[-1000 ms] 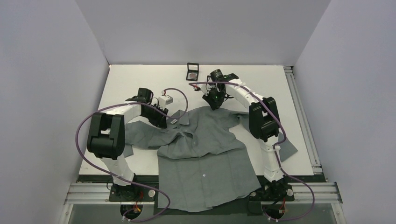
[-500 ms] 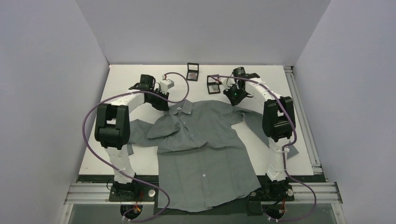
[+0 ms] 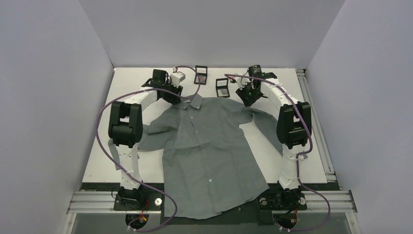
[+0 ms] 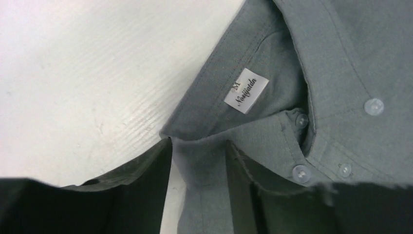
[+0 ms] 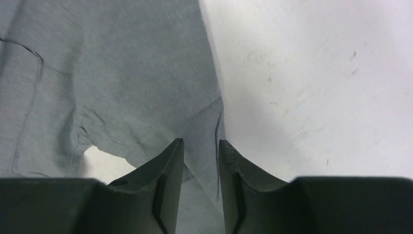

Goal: Remove the brooch from the garment

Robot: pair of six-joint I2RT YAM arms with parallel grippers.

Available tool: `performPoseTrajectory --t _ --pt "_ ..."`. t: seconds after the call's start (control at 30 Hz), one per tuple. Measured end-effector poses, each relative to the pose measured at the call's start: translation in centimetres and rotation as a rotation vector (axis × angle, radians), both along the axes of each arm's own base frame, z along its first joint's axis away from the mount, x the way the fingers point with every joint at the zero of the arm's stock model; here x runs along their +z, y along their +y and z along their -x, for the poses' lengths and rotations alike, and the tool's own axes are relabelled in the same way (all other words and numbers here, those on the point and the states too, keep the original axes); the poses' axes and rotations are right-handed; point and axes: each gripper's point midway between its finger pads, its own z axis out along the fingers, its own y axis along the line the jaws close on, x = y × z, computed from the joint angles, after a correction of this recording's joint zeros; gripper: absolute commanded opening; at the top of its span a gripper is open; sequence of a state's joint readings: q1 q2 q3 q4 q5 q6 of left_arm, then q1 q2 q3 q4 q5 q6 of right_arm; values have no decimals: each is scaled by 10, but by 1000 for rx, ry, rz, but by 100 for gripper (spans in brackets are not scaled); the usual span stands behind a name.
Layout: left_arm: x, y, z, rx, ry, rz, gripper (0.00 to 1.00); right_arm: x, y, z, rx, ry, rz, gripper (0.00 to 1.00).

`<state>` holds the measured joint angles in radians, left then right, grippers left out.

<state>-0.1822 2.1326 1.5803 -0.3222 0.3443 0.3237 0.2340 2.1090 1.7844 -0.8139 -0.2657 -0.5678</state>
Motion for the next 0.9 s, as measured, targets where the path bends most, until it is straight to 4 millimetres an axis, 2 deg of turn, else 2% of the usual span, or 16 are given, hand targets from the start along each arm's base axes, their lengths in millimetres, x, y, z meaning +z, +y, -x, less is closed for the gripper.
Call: performPoseTrajectory --t 0.03,0.1,0.17,0.27,0.37,0.47,0.53,0.6,0.73,0.87,0.9 --pt "2 1 -3 4 -9 -6 63 -1 -4 1 -5 8 3 38" --pt "6 5 -7 18 -24 -11 71 -2 -17 3 -24 27 9 44" --pt "11 13 -7 28 -24 -10 75 -3 -33 3 -49 37 14 48" --pt "21 38 0 56 -9 2 77 -7 -56 6 -86 61 18 49" --pt "32 78 20 107 25 27 79 -13 -75 15 -100 101 30 50" --pt "38 117 38 168 51 43 79 -23 -81 28 -80 148 46 51" --pt "33 129 49 186 79 47 79 -32 -83 39 -63 180 61 51" --pt "23 126 60 177 116 52 78 -42 -86 51 -51 219 79 51" --pt "-1 106 88 123 207 57 74 -56 -94 69 -33 274 112 50" --pt "-16 84 99 71 244 22 58 -57 -107 78 -38 284 134 45" --pt "-18 80 99 62 248 11 49 -57 -112 81 -45 288 140 45"
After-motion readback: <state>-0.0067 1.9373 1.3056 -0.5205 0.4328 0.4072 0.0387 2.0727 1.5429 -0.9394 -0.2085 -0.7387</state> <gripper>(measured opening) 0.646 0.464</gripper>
